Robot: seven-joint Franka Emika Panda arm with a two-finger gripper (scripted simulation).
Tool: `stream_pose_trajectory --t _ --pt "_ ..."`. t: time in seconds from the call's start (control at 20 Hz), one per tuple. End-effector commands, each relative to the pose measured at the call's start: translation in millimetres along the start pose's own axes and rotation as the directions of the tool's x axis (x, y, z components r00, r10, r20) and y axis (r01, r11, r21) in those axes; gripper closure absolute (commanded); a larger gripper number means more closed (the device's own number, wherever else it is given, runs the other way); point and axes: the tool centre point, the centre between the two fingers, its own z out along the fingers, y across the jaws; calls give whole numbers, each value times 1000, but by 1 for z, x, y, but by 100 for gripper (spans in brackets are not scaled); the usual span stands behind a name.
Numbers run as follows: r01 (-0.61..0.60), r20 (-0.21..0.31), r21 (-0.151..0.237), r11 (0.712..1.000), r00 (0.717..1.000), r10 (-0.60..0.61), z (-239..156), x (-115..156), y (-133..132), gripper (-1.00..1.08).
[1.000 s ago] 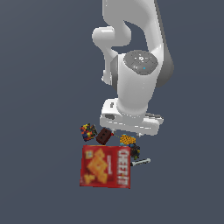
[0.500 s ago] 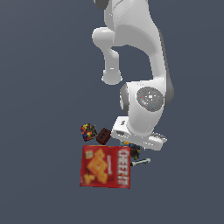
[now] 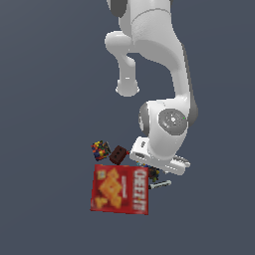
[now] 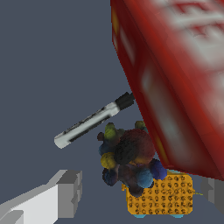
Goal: Pick up a designated object from a clutter of objects.
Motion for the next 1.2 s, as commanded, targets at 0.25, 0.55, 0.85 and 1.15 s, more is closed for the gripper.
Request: stream_pose_trajectory --t 0.25,0.55,0.85,1.15 --pt "-2 -1 0 1000 1000 2 20 0 0 -92" --pt "-3 -1 1 1000 1000 3 48 -1 0 -92" --pt "-3 -1 1 1000 1000 3 51 0 -1 108" --pt "-3 -1 1 1000 1000 3 51 0 -1 108"
